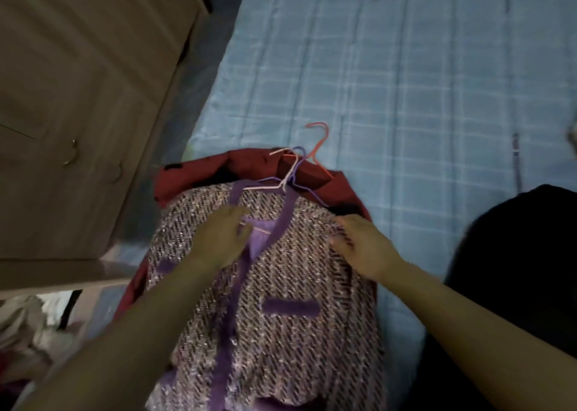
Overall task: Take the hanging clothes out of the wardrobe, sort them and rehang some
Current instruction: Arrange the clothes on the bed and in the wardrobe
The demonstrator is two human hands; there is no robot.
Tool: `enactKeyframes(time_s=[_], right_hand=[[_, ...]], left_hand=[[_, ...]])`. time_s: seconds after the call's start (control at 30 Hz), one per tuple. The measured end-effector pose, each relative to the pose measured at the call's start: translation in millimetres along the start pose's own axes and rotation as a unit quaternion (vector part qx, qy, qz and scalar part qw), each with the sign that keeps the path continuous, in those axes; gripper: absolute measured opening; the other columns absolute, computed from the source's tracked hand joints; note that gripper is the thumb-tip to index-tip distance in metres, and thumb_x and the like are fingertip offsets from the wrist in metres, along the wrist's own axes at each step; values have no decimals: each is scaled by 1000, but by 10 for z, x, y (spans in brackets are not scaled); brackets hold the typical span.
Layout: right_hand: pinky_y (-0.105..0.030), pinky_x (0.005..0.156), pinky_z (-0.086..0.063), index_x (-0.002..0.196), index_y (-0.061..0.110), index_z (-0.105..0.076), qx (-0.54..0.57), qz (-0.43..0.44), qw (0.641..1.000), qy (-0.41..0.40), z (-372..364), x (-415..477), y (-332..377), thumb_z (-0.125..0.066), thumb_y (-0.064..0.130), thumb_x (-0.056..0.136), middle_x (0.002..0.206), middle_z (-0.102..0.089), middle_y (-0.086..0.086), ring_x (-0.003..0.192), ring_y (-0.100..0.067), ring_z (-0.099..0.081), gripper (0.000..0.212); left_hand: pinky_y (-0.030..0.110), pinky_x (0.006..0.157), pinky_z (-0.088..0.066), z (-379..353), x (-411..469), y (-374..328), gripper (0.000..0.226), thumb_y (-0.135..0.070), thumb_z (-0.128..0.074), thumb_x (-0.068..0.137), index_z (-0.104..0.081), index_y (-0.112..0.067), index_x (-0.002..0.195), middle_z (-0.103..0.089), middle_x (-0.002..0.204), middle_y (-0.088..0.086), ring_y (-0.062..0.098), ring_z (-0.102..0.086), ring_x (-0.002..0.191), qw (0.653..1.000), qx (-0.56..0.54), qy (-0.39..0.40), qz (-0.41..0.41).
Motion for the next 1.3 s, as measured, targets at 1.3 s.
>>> enactKeyframes(time_s=[1.3], right_hand=[[-30, 86, -48, 115, 33, -58, 149, 25, 959, -240, 368, -1999, 595, -54, 41, 91, 108, -66, 15, 99, -3, -60, 26]], left_hand=[[26, 48, -30, 979, -1532, -803, 14, -38, -51, 91, -55, -28, 102, -58, 74, -10, 16, -53, 61, 971, -59, -127, -194]])
Point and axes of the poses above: each hand's wrist, its own x-axis towards the middle knuckle, its own z-axis out of the back of the hand, y = z × x, the point moved 5 cm from there along x, towards the middle knuckle
